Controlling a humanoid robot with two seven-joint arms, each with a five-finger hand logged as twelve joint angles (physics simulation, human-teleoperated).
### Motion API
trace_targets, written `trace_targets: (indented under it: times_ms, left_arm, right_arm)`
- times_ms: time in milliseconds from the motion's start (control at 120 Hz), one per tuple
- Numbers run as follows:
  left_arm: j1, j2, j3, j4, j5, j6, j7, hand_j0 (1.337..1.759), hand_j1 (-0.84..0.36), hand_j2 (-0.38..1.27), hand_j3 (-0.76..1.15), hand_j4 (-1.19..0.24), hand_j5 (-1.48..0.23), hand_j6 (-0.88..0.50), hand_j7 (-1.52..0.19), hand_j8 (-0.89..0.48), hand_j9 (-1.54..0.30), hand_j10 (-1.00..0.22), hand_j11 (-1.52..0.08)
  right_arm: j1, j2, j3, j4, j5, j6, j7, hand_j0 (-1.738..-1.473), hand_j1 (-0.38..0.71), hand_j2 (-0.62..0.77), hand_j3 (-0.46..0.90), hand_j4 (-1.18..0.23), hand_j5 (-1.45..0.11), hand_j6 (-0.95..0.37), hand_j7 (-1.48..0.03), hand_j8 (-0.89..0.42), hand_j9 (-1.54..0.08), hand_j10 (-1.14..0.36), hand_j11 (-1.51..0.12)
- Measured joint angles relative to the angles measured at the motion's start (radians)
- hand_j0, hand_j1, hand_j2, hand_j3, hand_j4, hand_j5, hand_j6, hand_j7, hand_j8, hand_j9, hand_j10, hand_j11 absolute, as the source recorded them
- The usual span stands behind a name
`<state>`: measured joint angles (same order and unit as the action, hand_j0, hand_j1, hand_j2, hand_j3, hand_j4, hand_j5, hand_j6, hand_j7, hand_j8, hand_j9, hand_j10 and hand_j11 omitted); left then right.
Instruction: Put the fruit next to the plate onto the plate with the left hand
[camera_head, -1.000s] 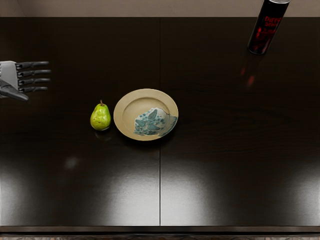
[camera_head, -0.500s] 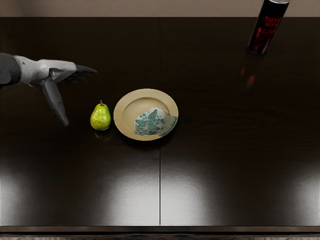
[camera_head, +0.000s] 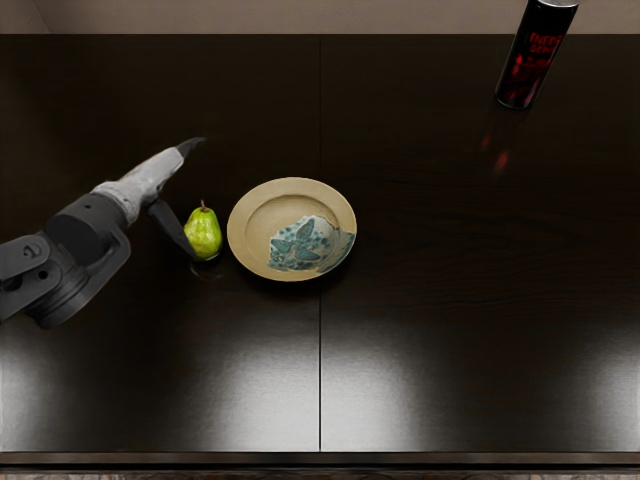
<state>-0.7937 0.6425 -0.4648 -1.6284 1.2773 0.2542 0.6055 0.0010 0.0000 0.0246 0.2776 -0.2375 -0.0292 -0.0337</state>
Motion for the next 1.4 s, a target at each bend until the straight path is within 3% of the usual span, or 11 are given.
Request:
trace_targets:
  times_ms: [133, 592, 775, 992, 1067, 1225, 1400]
  left_arm:
    - [0.025, -0.044, 0.001, 0.031, 0.021, 0.02, -0.001, 1.658, 0.28, 0.01, 0.0, -0.06, -0.08, -0.06, -0.08, -0.06, -0.08, -0.06, -0.08]
    - [0.068, -0.073, 0.013, 0.048, 0.028, 0.055, 0.0, 1.658, -0.07, 0.07, 0.0, -0.35, -0.46, -0.35, -0.45, -0.35, -0.45, -0.35, -0.45]
    - [0.08, -0.073, 0.014, 0.049, 0.029, 0.059, 0.0, 1.658, -0.15, 0.09, 0.0, -0.43, -0.54, -0.38, -0.55, -0.43, -0.55, -0.42, -0.55]
    - [0.09, -0.073, 0.017, 0.049, 0.033, 0.058, 0.0, 1.653, -0.23, 0.09, 0.0, -0.51, -0.63, -0.26, -0.66, -0.3, -0.68, -0.49, -0.68]
    - [0.089, -0.073, 0.019, 0.049, 0.036, 0.056, 0.001, 1.649, -0.23, 0.1, 0.0, -0.54, -0.67, -0.23, -0.71, -0.25, -0.73, -0.45, -0.74]
    - [0.088, -0.072, 0.024, 0.048, 0.031, 0.054, 0.003, 1.644, -0.24, 0.1, 0.0, -0.61, -0.69, -0.23, -0.76, -0.24, -0.8, -0.44, -0.82]
    - [0.088, -0.072, 0.03, 0.048, 0.028, 0.054, 0.004, 1.647, -0.26, 0.2, 0.0, -0.69, -0.67, -0.24, -0.75, -0.26, -0.77, -0.42, -0.85]
  right_arm:
    - [0.0, 0.0, 0.0, 0.0, 0.0, 0.0, 0.0, -1.658, -0.35, 0.0, 0.0, 0.0, 0.0, 0.0, 0.0, 0.0, 0.0, 0.0, 0.0]
    - [0.001, 0.0, 0.0, 0.0, 0.0, 0.0, 0.0, -1.658, -0.35, 0.0, 0.0, 0.0, 0.0, 0.0, 0.0, 0.0, 0.0, 0.0, 0.0]
    - [0.001, 0.0, 0.0, 0.0, 0.0, 0.0, 0.0, -1.658, -0.35, 0.0, 0.0, 0.0, 0.0, 0.0, 0.0, 0.0, 0.0, 0.0, 0.0]
    - [0.0, 0.0, 0.0, 0.0, 0.0, 0.0, 0.0, -1.658, -0.35, 0.0, 0.0, 0.0, 0.0, 0.0, 0.0, 0.0, 0.0, 0.0, 0.0]
    - [0.0, 0.0, 0.0, 0.0, 0.0, 0.0, 0.0, -1.658, -0.35, 0.0, 0.0, 0.0, 0.0, 0.0, 0.0, 0.0, 0.0, 0.0, 0.0]
    - [0.0, 0.0, 0.0, 0.0, 0.0, 0.0, 0.0, -1.658, -0.35, 0.0, 0.0, 0.0, 0.0, 0.0, 0.0, 0.0, 0.0, 0.0, 0.0]
    - [0.0, 0.0, 0.0, 0.0, 0.0, 0.0, 0.0, -1.658, -0.35, 0.0, 0.0, 0.0, 0.0, 0.0, 0.0, 0.0, 0.0, 0.0, 0.0]
